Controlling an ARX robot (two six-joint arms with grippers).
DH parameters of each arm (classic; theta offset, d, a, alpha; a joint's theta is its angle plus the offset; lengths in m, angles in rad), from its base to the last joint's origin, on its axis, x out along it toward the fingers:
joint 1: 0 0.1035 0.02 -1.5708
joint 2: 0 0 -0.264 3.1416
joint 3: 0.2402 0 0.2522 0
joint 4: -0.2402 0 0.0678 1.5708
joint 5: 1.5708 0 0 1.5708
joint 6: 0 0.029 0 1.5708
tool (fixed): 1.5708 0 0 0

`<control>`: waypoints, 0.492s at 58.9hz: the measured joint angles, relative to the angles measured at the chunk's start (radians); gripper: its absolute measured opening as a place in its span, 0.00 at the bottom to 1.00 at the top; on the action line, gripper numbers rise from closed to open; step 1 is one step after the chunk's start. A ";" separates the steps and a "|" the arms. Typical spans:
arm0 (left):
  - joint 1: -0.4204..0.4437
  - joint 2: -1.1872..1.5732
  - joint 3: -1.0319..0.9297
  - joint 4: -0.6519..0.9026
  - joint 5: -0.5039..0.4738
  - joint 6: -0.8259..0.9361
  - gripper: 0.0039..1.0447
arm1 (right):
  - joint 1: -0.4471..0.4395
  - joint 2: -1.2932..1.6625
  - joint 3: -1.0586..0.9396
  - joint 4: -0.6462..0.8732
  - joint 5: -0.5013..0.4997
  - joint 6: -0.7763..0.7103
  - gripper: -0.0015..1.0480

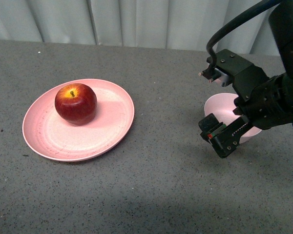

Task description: Move apple from plate to bowl

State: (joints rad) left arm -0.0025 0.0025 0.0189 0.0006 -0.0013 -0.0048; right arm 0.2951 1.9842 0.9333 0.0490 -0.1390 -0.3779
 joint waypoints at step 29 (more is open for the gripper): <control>0.000 0.000 0.000 0.000 0.000 0.000 0.94 | 0.007 0.137 0.138 -0.102 0.062 0.031 0.30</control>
State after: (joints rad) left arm -0.0025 0.0025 0.0189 0.0006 -0.0013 -0.0044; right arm 0.3019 2.1212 1.0710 -0.0528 -0.0772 -0.3473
